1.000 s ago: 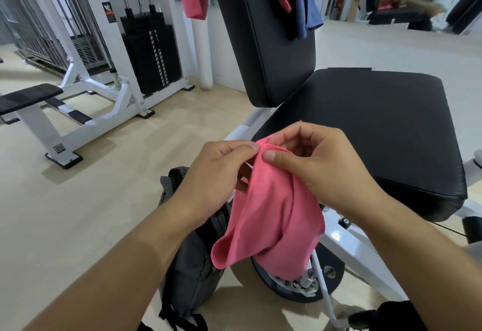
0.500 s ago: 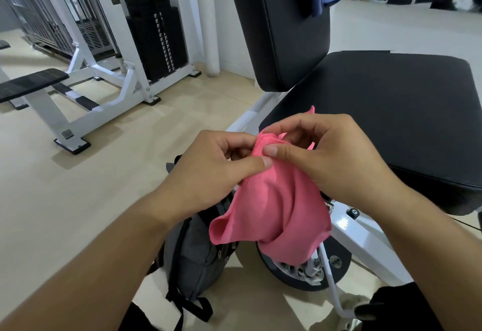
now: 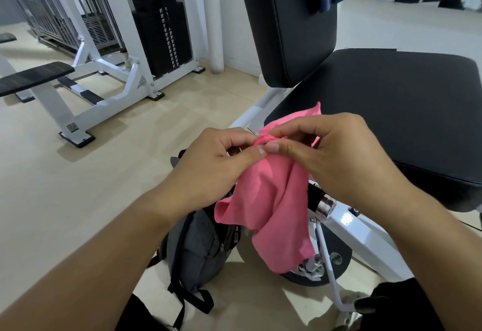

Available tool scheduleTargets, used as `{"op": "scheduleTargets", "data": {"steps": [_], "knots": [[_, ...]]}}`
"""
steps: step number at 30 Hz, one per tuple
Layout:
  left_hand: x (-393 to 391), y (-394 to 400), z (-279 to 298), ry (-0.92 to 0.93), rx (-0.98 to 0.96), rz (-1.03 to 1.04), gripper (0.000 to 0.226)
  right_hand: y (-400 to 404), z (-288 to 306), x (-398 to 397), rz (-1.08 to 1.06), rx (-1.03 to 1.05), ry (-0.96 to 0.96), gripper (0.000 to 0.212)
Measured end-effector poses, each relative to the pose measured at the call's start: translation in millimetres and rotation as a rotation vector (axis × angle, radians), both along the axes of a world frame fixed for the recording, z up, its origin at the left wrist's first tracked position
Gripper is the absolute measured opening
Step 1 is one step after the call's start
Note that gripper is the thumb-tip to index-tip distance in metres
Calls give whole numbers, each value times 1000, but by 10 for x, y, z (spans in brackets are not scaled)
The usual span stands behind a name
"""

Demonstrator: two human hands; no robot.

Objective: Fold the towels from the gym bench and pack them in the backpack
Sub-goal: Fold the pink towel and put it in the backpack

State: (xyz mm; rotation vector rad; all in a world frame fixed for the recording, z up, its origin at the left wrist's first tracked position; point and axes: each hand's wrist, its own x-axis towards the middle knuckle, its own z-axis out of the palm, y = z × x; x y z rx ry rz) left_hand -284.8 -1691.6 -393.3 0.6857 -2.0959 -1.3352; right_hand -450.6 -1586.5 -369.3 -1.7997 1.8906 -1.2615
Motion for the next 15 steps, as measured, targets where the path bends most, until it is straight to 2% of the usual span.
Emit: {"op": "scheduleTargets", "data": {"steps": [6, 11, 15], "knots": [[-12, 10, -58, -46, -109, -46, 33, -5, -16, -9, -14, -14, 53, 11], [-4, -1, -60, -47, -135, -33, 23, -1, 0, 18, 50, -45, 125, 27], [6, -4, -75, -58, -140, -41, 29, -3, -17, 5, 45, -28, 137, 37]]}}
